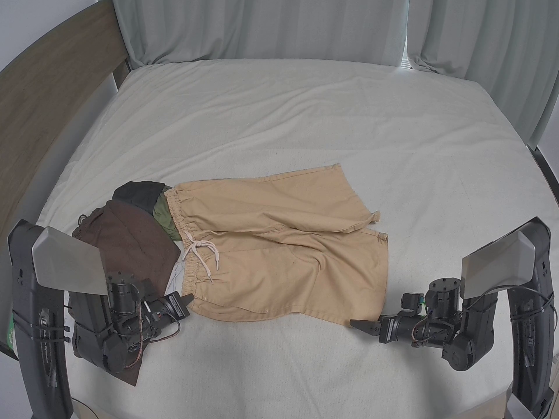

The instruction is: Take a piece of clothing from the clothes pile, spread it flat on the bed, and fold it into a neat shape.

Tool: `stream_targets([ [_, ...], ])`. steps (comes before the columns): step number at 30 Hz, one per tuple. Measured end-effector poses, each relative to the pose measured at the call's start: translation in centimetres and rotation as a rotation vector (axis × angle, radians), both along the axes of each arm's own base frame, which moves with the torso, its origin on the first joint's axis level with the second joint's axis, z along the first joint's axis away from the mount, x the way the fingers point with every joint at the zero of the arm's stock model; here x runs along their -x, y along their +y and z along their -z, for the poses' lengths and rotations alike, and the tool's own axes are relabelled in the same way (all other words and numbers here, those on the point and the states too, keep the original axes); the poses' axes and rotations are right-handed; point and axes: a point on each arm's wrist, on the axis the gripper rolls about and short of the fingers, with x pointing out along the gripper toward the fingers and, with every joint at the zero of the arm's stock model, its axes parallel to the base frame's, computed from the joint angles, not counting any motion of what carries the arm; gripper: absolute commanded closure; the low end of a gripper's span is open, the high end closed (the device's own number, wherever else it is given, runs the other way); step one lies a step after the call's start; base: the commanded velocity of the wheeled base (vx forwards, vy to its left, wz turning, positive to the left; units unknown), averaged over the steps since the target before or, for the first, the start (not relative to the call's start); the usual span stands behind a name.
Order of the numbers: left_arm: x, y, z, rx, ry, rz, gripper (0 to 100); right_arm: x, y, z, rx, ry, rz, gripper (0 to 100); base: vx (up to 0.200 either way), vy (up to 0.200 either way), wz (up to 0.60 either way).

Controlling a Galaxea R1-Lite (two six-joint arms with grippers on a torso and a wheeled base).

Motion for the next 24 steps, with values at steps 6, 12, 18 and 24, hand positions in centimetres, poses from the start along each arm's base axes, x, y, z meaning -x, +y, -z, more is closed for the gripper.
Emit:
stream_targets([
  [6,0.0,0.0,0.0,-0.003,0.0,-0.006,100,0.1,0.0,0.2,0.002,0.012,0.001,100,0.0,0.0,0.0],
  [12,-0.1,0.0,0.1,-0.005,-0.001,-0.011,100,0.0,-0.1,0.2,0.003,0.009,0.003,100,0.0,0.0,0.0],
  [18,-0.1,0.1,0.1,-0.004,0.001,-0.013,100,0.1,-0.2,0.1,0.005,0.01,0.004,100,0.0,0.0,0.0],
  [24,0.4,0.6,-0.2,-0.002,0.01,-0.019,100,1.0,-0.5,-0.2,0.015,0.029,0.005,100,0.0,0.0,0.0],
])
